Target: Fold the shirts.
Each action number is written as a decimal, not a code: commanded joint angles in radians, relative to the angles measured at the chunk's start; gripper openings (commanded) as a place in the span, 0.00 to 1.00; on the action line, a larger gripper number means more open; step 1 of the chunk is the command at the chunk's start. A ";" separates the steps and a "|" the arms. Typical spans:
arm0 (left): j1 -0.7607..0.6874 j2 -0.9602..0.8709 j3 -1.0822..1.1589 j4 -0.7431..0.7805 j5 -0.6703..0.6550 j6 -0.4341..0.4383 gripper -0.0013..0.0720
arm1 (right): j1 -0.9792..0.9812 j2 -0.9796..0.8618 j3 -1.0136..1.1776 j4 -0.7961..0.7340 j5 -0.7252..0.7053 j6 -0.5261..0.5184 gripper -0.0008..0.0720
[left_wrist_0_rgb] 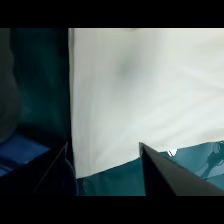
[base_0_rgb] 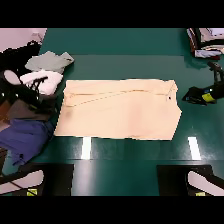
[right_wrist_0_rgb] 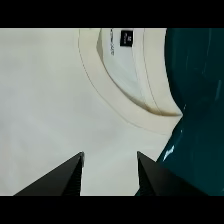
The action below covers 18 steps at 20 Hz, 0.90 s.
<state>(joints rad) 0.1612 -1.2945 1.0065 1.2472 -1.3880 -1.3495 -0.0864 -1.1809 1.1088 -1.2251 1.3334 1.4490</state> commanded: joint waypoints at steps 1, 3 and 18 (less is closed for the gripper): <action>0.001 0.090 -0.204 0.010 0.060 -0.012 0.76 | -0.015 0.085 -0.090 0.003 -0.021 -0.002 0.55; 0.001 0.092 -0.259 0.008 0.088 -0.012 0.76 | -0.011 0.100 -0.101 0.003 -0.018 -0.002 0.55; -0.132 0.097 -0.231 0.006 0.089 -0.011 0.05 | -0.011 0.189 -0.139 -0.035 0.120 0.000 0.55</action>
<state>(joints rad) 0.0429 -1.2018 0.7441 1.2499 -1.2671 -1.3605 -0.0971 -0.9966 0.9939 -1.2392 1.3838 1.4471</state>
